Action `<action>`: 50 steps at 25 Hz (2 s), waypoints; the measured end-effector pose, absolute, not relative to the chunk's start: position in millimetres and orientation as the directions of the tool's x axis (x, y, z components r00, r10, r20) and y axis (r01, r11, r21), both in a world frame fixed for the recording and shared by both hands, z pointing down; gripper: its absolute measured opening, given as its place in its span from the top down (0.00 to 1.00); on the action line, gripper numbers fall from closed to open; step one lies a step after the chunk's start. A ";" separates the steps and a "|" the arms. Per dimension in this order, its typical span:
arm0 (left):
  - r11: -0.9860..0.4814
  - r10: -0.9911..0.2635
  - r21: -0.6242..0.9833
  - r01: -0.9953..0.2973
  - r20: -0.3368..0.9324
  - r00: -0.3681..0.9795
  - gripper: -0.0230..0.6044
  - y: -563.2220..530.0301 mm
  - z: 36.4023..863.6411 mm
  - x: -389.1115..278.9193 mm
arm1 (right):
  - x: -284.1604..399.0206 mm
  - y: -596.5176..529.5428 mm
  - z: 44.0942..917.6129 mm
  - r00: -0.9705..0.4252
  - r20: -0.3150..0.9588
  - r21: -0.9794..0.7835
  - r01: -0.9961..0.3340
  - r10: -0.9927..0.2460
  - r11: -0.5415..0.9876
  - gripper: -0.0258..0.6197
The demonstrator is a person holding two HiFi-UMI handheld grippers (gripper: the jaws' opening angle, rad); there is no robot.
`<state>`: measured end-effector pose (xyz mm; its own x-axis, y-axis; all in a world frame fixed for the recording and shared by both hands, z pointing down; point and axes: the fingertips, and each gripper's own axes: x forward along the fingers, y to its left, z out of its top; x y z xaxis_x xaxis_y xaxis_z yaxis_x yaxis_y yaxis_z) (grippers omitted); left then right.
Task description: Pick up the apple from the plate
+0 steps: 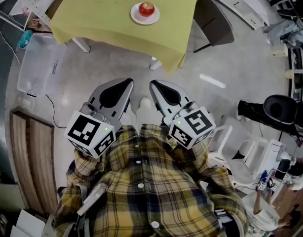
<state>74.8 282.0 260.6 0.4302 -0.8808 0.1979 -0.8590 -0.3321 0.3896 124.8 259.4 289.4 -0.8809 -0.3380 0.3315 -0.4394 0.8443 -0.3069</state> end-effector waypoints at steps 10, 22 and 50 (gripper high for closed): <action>-0.301 -0.888 0.381 -0.874 0.222 0.402 0.95 218.0 272.3 55.8 | 123.6 194.2 304.3 -0.869 0.358 -0.318 -0.458 -0.342 0.830 0.96; -0.281 -0.923 0.335 -0.899 0.163 0.349 0.95 102.6 241.8 41.0 | 104.4 76.5 280.7 -0.900 0.310 -0.286 -0.395 -0.306 0.873 0.96; -0.448 -0.816 0.356 -0.820 0.213 0.538 0.95 -51.8 265.5 -55.7 | 3.0 -57.4 306.3 -0.832 0.373 -0.310 -0.529 -0.411 0.790 0.96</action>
<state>-55.7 -51.8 265.5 0.5378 -0.8156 0.2133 -0.8203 -0.4479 0.3556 3.0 -57.4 306.3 -0.8320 -0.4106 0.3730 -0.5289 0.7899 -0.3102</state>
